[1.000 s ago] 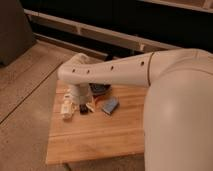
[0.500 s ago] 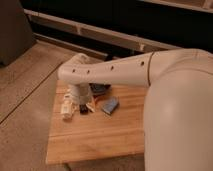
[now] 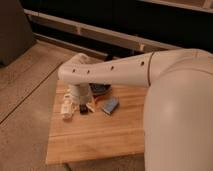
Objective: Pick up the ceramic bowl
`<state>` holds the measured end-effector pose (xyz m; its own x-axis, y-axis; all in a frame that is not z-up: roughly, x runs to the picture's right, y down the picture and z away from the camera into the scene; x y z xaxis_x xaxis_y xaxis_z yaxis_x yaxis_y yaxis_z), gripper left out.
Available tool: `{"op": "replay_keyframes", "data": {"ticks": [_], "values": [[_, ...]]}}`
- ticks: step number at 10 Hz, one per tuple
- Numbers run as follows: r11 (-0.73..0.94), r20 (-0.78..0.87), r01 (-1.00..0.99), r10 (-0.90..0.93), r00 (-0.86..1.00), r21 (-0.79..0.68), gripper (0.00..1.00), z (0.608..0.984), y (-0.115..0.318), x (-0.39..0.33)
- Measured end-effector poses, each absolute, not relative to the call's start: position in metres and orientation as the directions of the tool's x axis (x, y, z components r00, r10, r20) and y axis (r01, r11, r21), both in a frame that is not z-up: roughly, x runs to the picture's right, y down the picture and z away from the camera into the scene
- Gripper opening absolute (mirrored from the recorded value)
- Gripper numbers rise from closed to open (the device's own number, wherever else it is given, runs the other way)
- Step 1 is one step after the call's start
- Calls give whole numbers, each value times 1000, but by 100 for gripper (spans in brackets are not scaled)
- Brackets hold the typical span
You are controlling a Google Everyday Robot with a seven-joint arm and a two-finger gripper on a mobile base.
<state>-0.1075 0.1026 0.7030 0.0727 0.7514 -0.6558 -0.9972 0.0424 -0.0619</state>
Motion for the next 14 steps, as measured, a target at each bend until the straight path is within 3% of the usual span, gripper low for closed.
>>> {"op": "replay_keyframes", "data": {"ticks": [8,14], "values": [[44,-639,-997,766,71,-57,65,703,98,-107],[73,-343,-994,935,95,-77,65,698,20,-77]]}}
